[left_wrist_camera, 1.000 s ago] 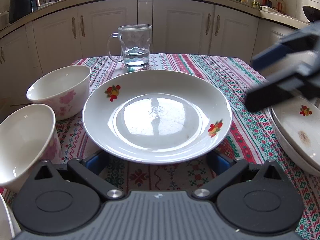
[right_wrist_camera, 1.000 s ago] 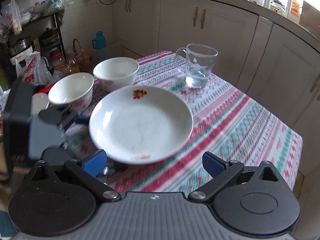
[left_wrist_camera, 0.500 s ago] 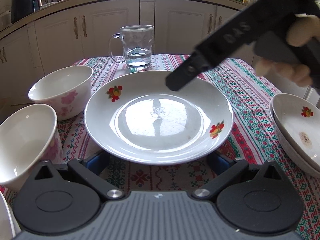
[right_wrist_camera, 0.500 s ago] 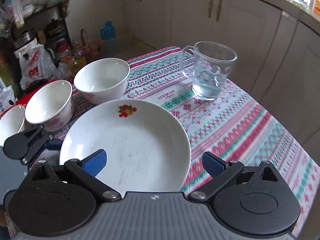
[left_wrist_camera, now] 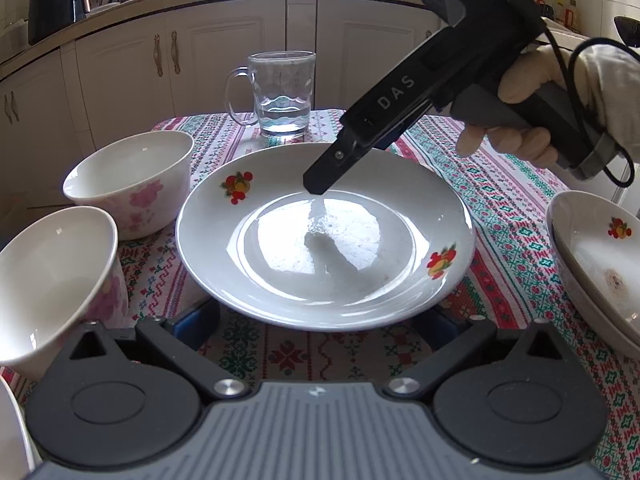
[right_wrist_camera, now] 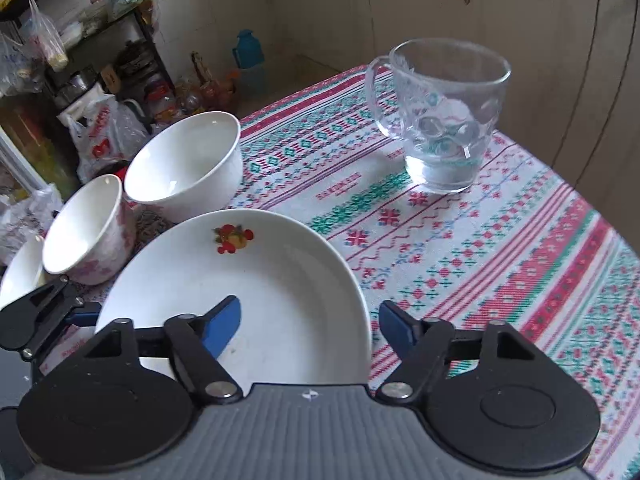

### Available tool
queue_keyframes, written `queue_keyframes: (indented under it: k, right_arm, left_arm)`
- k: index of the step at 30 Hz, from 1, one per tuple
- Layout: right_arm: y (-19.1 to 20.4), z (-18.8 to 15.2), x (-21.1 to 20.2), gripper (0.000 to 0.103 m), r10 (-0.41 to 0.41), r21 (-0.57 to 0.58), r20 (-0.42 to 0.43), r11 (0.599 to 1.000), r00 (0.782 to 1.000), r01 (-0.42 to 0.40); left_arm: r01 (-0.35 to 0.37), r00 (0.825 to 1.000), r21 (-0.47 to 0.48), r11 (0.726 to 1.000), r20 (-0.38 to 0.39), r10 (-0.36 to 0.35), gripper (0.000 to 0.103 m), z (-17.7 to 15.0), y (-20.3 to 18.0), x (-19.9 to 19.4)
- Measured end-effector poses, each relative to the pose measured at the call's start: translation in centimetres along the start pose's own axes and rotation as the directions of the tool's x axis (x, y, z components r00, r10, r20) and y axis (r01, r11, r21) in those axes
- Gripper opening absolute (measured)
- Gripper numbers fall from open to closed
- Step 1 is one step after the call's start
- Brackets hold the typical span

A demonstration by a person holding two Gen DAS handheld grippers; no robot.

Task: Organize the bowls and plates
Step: 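Grasp the rim of the flowered plate with the right tool, then lift the flowered plate off the table with the right tool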

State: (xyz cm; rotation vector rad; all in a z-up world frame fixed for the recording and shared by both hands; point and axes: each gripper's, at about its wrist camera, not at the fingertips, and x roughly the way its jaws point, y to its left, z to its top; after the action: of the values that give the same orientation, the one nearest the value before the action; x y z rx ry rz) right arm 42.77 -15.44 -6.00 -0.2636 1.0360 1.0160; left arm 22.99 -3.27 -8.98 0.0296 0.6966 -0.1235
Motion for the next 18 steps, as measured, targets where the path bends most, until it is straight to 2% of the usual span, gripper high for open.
queue_keyframes:
  k: [11, 18]
  right_arm:
    - [-0.64, 0.17, 0.37, 0.076, 0.087, 0.013, -0.007, 0.996, 0.996, -0.087]
    - [-0.83, 0.02, 0.16, 0.076, 0.101, 0.028, -0.007, 0.995, 0.995, -0.100]
  left_arm:
    - [-0.014, 1.000, 0.017, 1.000, 0.012, 0.014, 0.102, -0.05, -0.44, -0.33]
    - [-0.034, 0.999, 0.055, 0.998, 0.023, 0.032, 0.101, -0.09, -0.76, -0.61]
